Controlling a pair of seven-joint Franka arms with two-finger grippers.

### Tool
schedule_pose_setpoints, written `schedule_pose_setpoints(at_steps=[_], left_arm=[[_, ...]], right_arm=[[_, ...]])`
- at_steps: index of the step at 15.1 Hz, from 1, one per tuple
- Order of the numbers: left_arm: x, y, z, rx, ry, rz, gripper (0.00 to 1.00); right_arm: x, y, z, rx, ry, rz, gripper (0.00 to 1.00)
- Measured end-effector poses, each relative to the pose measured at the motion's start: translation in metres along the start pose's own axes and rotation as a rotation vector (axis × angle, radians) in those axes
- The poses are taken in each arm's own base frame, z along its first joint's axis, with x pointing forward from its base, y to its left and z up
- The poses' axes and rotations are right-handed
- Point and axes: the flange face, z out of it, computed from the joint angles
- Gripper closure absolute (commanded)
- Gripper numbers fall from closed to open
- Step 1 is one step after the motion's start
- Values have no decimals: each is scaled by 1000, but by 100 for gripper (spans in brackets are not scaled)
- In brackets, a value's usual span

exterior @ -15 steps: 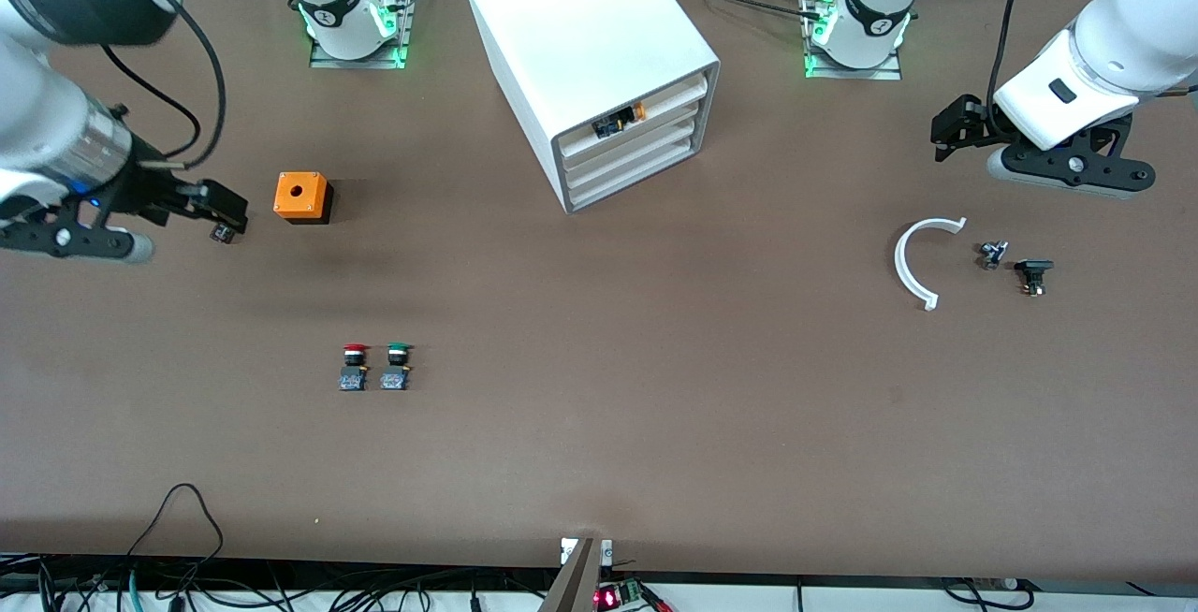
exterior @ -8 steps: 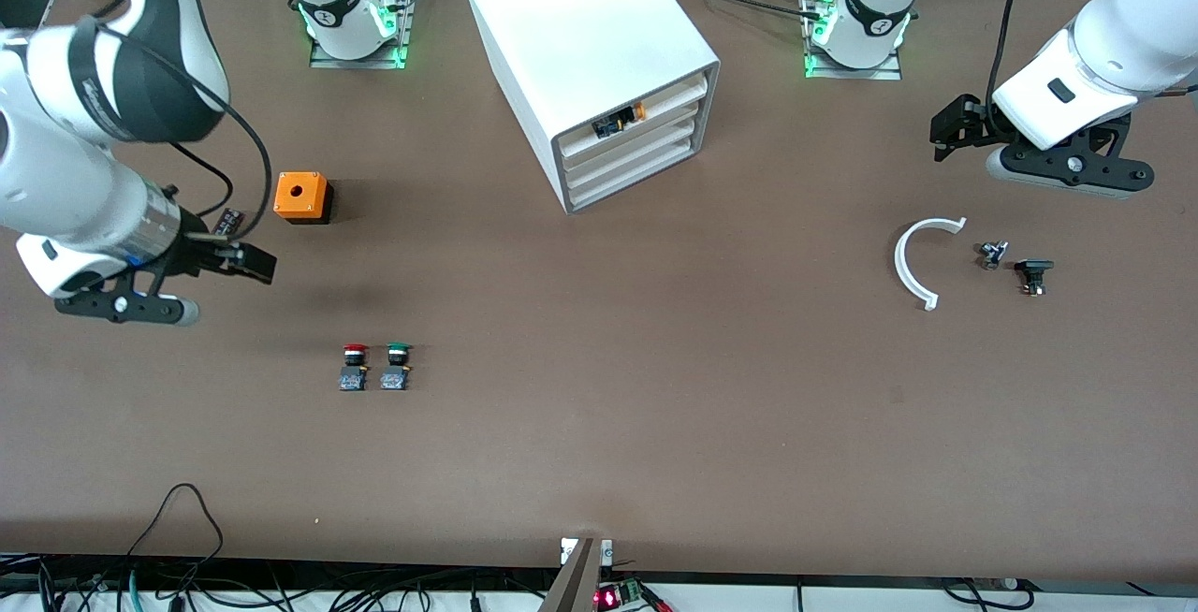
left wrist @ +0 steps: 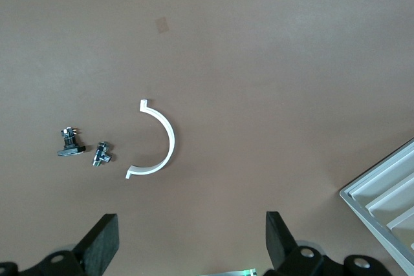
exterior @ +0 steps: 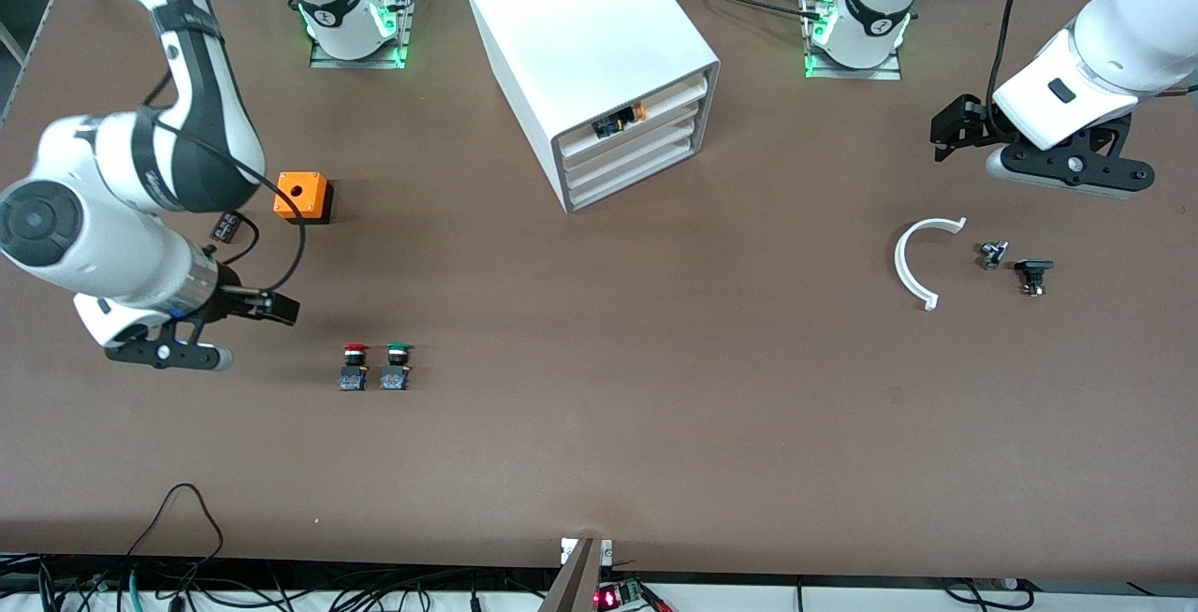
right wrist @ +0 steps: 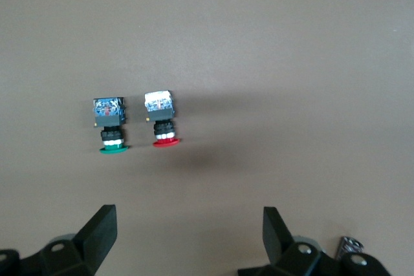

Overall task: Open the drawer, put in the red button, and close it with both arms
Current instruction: 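Lower the right gripper and grasp the red push-button switch, then reach the left gripper to the white cabinet's drawer and grasp it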

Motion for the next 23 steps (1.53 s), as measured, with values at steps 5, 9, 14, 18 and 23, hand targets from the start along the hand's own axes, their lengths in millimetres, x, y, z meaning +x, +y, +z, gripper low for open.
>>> schedule_pose_setpoints(at_steps=[5,9,14,18,23], left_arm=[[0,-1,0,0,-4,-2,0],[-1,-1,1,0,-5,-2,0],[-6,4,5,-35,-60,4,0],[-13,26,24,-216,-193,31,0],[9,53,67,-500,-260,207,3]], right_arm=[[14,-16,58,6,19,-22,0],[24,-22,111,20,42,-49,0],[29,-31,160,39,68,-62,0],[30,-33,183,40,77,-84,0],[31,-35,204,45,106,-89,6]])
